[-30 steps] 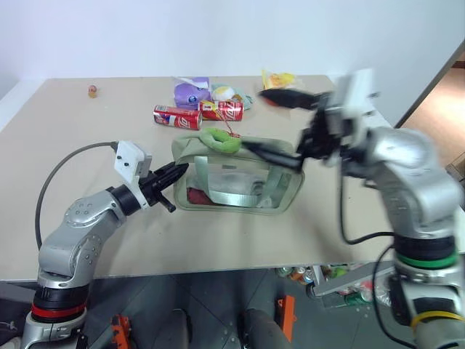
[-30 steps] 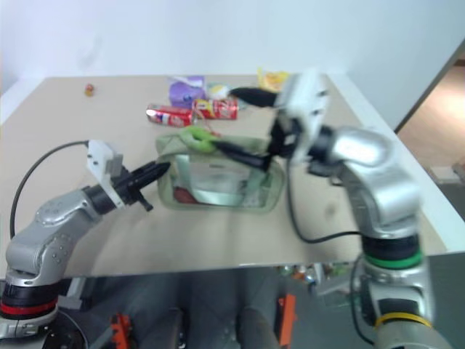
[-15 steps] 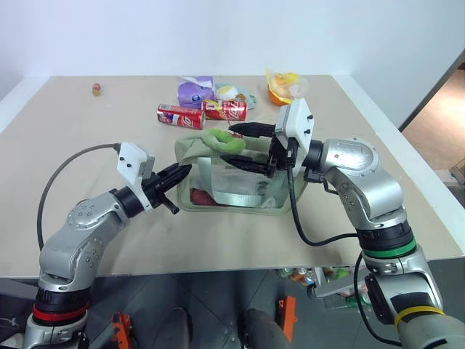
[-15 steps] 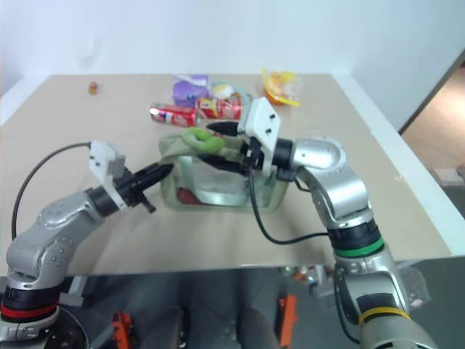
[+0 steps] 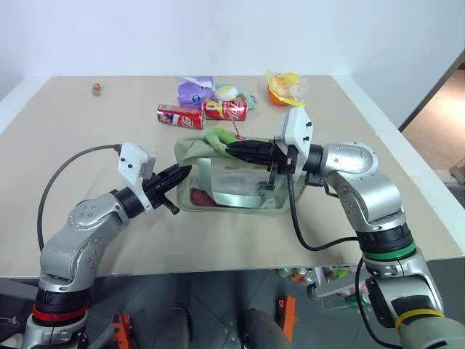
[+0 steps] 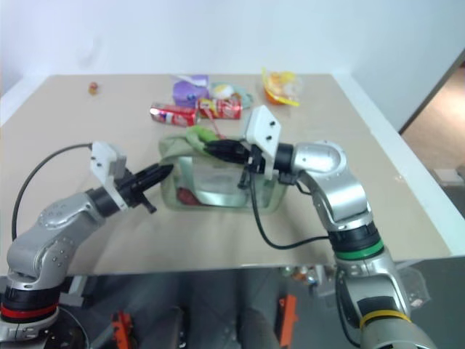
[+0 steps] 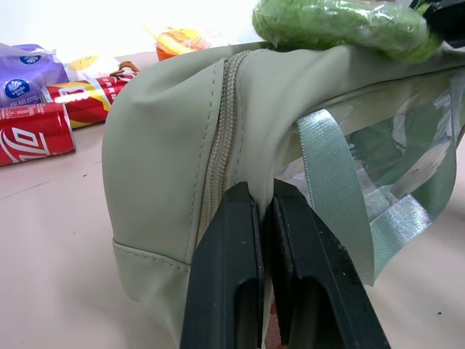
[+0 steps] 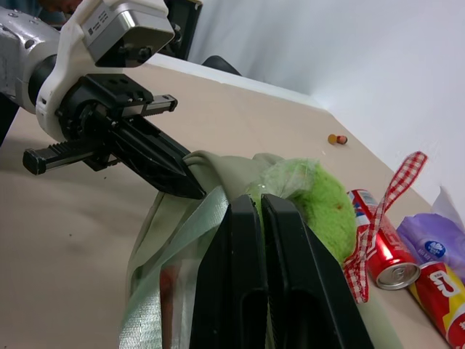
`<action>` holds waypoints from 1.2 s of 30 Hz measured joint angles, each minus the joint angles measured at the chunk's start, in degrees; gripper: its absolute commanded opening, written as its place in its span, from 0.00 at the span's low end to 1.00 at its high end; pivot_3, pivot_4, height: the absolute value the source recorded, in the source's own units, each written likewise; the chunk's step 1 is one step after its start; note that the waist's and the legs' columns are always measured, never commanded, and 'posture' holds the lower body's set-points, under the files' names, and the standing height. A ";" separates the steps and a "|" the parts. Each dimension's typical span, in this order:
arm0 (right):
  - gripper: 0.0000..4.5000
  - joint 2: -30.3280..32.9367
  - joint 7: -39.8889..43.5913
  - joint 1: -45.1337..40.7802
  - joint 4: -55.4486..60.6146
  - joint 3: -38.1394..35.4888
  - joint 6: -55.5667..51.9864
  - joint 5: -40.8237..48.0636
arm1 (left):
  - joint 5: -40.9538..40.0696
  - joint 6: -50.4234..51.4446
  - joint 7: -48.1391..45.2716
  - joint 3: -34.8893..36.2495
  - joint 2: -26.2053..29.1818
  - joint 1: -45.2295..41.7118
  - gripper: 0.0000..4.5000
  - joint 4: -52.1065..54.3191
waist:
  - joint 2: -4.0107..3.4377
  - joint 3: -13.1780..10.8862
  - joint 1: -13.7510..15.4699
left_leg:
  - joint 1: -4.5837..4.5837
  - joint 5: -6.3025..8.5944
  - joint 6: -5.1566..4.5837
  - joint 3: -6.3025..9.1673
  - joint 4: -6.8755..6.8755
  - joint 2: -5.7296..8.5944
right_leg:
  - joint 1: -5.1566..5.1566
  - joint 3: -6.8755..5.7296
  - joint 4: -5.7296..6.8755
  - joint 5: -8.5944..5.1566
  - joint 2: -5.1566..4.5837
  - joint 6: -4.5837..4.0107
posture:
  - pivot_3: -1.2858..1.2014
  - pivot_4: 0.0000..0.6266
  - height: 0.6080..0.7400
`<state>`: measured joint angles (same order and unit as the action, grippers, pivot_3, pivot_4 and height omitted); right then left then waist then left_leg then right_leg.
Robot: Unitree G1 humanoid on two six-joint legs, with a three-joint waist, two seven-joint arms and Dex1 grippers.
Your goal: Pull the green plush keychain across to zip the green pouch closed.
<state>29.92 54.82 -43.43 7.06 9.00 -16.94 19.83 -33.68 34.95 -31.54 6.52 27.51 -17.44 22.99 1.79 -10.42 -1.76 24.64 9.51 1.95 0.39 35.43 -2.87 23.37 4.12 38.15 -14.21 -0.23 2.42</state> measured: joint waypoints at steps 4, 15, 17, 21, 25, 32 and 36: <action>0.01 0.00 -0.08 0.00 0.00 -0.02 0.50 -0.57 | 0.02 0.08 0.01 -0.07 0.03 -0.16 0.00 -0.01 | 0.00 0.00 0.00 | 0.00 0.00 0.00 -0.01 0.00 0.00 | 0.00 0.00 0.00 0.00 -0.01 0.00 | 0.52 0.24 1.00; 0.01 -0.01 -1.00 0.22 -0.71 -0.59 2.48 -2.14 | 0.82 0.17 0.83 -0.50 -0.09 -0.45 0.00 -0.01 | 0.00 0.00 0.02 | 0.00 0.00 0.00 -0.01 0.00 0.02 | -0.01 0.00 0.00 0.00 -0.02 0.01 | 0.52 0.24 1.00; 0.01 0.00 -1.58 0.13 -0.73 -1.65 2.49 -2.07 | 1.13 0.13 1.47 -0.50 -0.42 -0.45 0.00 -0.01 | 0.00 0.00 0.03 | 0.00 0.00 0.00 0.00 0.00 0.01 | -0.01 0.00 0.00 0.00 -0.02 0.01 | 0.52 0.24 1.00; 0.01 1.05 -2.35 -1.22 -1.29 -4.80 2.51 -1.94 | 2.12 -0.20 3.65 -0.50 -2.03 -0.45 0.00 -0.01 | 0.00 0.00 0.04 | 0.01 0.00 0.00 -0.01 0.01 0.01 | -0.01 0.01 0.00 0.01 -0.02 0.01 | 0.52 0.24 1.00; 0.01 3.68 -2.30 -2.33 -1.37 -7.19 3.11 -1.93 | 2.71 -0.82 5.75 -0.48 -3.78 -1.35 0.00 -0.13 | 0.00 0.00 0.14 | 0.00 0.00 0.00 -0.02 0.00 0.01 | 0.00 0.02 0.00 0.01 -0.01 0.01 | 0.52 0.24 1.00; 0.01 7.71 -2.16 -1.84 -1.85 -9.75 3.45 -1.99 | 3.86 -0.86 6.42 -0.42 -3.78 -1.52 0.00 -0.82 | -0.01 -0.01 0.18 | 0.00 0.00 0.00 -0.04 -0.02 0.02 | 0.02 0.04 -0.01 0.00 -0.01 0.00 | 0.52 0.24 1.00; 0.01 9.10 -2.15 -1.51 -1.85 -9.88 3.07 -1.95 | 3.97 -1.09 6.30 -0.41 -3.78 -1.52 0.00 -1.47 | -0.01 -0.01 0.17 | -0.02 0.00 0.00 -0.04 -0.02 0.01 | 0.01 0.04 -0.01 0.00 0.00 0.00 | 0.52 0.24 1.00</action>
<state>39.02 52.67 -44.94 5.21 -0.88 -13.86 17.88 -29.70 33.86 -25.23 6.11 23.72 -18.96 21.52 1.78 -10.43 -1.59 24.62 9.51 1.94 0.35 35.41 -2.85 23.38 4.16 38.15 -14.20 -0.23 2.42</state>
